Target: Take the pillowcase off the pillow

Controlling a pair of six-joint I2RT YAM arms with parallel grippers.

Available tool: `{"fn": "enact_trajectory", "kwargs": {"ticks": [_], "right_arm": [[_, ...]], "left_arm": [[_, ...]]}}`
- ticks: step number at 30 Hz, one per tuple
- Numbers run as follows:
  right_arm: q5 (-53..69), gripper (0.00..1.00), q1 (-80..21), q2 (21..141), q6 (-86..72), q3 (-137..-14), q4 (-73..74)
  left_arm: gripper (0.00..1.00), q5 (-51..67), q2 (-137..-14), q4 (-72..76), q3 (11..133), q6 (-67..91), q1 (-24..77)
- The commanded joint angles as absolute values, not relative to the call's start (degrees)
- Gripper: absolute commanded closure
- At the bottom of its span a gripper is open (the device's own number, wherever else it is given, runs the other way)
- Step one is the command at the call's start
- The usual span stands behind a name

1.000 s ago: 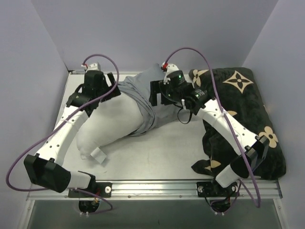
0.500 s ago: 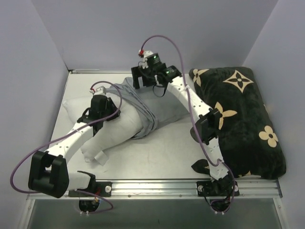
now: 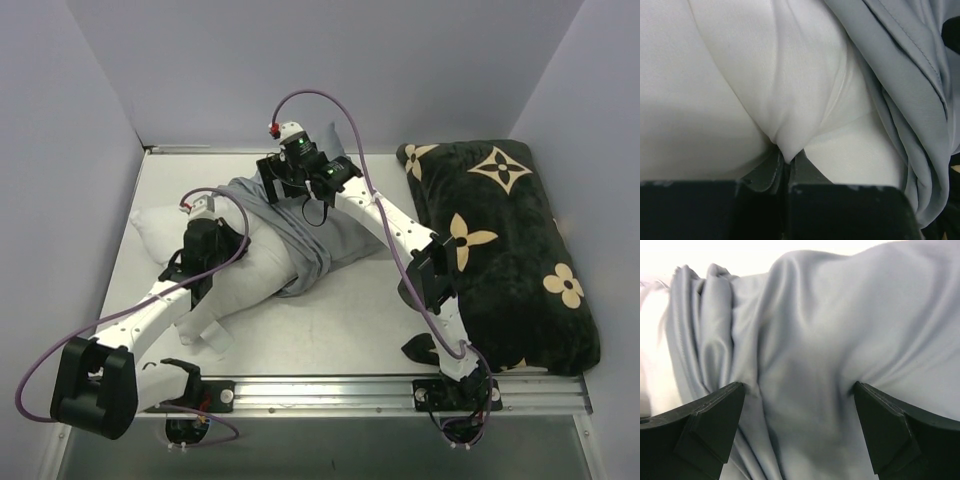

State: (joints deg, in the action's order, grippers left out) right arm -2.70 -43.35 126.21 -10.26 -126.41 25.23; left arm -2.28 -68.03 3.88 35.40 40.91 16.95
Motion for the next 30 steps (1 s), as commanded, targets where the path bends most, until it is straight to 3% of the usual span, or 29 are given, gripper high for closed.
{"fn": "enact_trajectory", "kwargs": {"ticks": [1,15,18,19,22,28,30], "right_arm": [[-2.5,0.04,-45.3,125.5,-11.4,-130.3,22.8],[-7.9,0.02,-48.3,135.3,-10.1,-136.7,22.3],[-13.1,0.22,-48.3,135.8,-9.0,-136.7,22.8],[-14.8,0.39,-48.1,135.7,-8.9,-136.8,22.8],[-20.8,0.71,-46.7,134.5,-9.4,-137.0,22.9],[-22.2,0.98,-38.3,131.7,-14.0,-137.2,24.7],[-22.0,1.00,-36.2,131.0,-14.8,-136.6,25.0]], "left_arm": [[1.00,-0.4,-69.5,-12.0,30.2,39.6,17.6],[1.00,-0.1,-65.1,-14.2,29.1,38.9,18.4],[1.00,-0.1,-62.2,-15.5,29.9,39.5,18.6],[1.00,-0.2,-61.4,-16.5,30.1,39.5,18.6],[1.00,-0.4,-58.7,-19.8,32.1,39.6,18.6],[1.00,-2.7,-49.8,-29.6,38.5,38.9,18.4],[1.00,-3.8,-46.8,-32.2,40.5,38.5,17.9]]}}
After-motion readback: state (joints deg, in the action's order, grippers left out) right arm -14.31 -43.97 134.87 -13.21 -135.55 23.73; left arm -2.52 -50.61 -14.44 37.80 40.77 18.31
